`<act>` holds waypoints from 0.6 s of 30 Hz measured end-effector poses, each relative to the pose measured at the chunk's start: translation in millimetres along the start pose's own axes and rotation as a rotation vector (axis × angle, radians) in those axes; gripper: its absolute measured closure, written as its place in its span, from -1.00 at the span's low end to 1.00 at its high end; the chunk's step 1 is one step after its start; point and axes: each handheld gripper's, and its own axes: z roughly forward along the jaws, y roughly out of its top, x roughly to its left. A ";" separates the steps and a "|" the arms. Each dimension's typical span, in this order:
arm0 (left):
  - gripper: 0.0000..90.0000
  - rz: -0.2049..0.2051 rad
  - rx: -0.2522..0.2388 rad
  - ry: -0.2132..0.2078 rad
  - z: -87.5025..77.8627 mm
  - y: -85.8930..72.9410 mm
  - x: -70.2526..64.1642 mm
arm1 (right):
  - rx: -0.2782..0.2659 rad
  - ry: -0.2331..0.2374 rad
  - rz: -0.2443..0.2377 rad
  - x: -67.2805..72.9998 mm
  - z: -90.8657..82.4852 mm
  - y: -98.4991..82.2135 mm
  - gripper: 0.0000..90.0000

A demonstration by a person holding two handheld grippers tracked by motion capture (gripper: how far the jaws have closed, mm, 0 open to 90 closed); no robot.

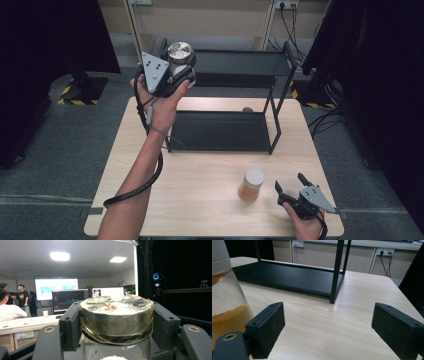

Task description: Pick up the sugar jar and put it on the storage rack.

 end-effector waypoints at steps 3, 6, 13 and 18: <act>-0.22 -0.005 -0.001 0.005 3.9 4.7 1.4 | -0.001 0.000 -0.001 -0.2 -0.2 -0.3 -0.74; -0.22 -0.003 0.001 0.010 8.4 8.3 2.5 | -0.001 0.000 -0.002 -0.2 0.0 -0.2 -0.74; -0.22 0.002 0.009 0.018 20.0 12.8 5.3 | -0.003 0.001 0.000 -0.4 -0.2 -0.6 -0.74; -0.22 -0.001 0.025 0.034 31.2 15.0 10.3 | -0.003 0.002 -0.005 0.1 0.0 -0.6 -0.74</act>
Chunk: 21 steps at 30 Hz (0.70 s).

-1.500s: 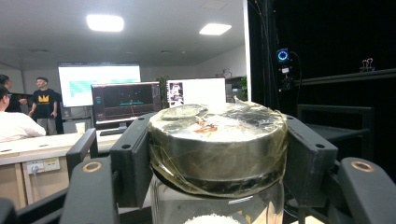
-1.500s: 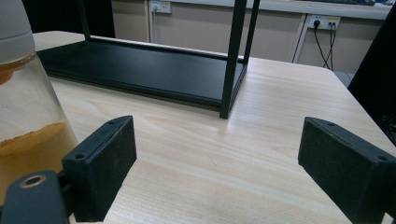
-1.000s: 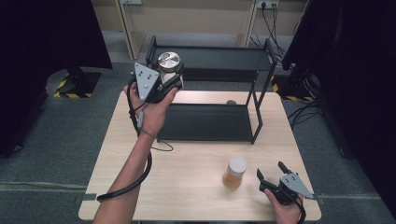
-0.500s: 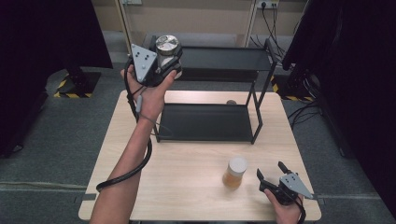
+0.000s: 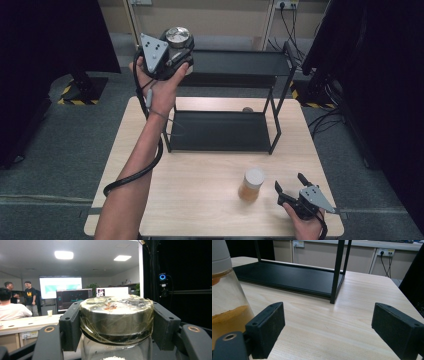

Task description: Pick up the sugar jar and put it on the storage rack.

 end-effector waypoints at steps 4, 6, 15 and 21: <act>-0.22 0.007 0.011 0.008 9.6 2.3 3.8 | 0.001 0.002 0.001 -0.6 0.0 0.1 -0.74; -0.22 0.011 0.013 0.014 13.9 2.7 5.3 | 0.000 0.002 0.003 -0.9 -0.1 0.1 -0.74; -0.22 0.024 0.055 0.032 32.8 -1.2 11.0 | 0.004 0.004 0.000 -0.8 0.2 0.6 -0.74; -0.23 0.020 0.063 0.039 41.4 -3.8 13.2 | 0.003 0.005 0.000 -0.9 0.1 0.5 -0.74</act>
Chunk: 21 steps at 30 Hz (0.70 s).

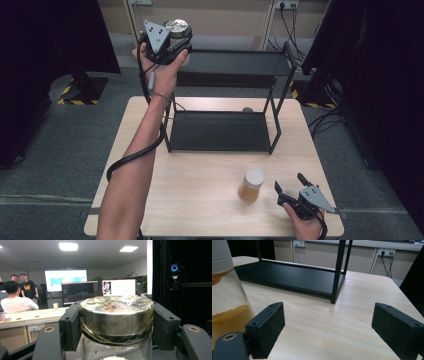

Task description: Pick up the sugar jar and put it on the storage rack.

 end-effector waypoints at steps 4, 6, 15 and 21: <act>-0.23 0.005 0.013 0.003 5.0 -3.4 0.8 | 0.001 0.001 -0.002 0.0 0.0 0.1 -0.74; -0.23 0.010 0.018 0.006 7.2 -5.5 0.7 | 0.000 0.002 -0.003 -0.2 0.0 0.1 -0.74; -0.23 0.031 0.051 0.021 17.4 -14.9 2.2 | 0.000 0.003 -0.007 -0.1 0.0 0.0 -0.74; -0.23 0.025 0.066 0.022 21.4 -18.9 2.7 | 0.002 0.005 -0.014 -0.1 0.2 0.4 -0.74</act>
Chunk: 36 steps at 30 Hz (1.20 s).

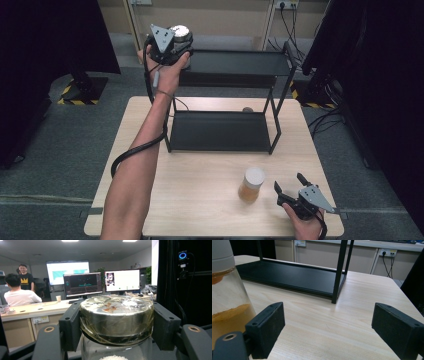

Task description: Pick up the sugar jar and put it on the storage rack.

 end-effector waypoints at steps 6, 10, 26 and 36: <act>-0.27 -0.055 0.017 -0.009 2.5 -1.2 3.1 | 0.001 0.001 -0.003 0.3 0.2 0.3 -0.74; -0.61 -0.070 0.037 0.007 0.5 1.7 -0.8 | 0.000 0.002 -0.003 0.1 0.0 0.1 -0.75; -0.72 -0.052 0.026 0.011 -31.9 17.6 -8.8 | 0.001 0.002 -0.005 0.8 0.1 0.3 -0.76; -0.74 -0.034 0.008 -0.004 -60.2 8.9 -5.9 | 0.000 0.005 -0.003 0.4 0.2 0.2 -0.77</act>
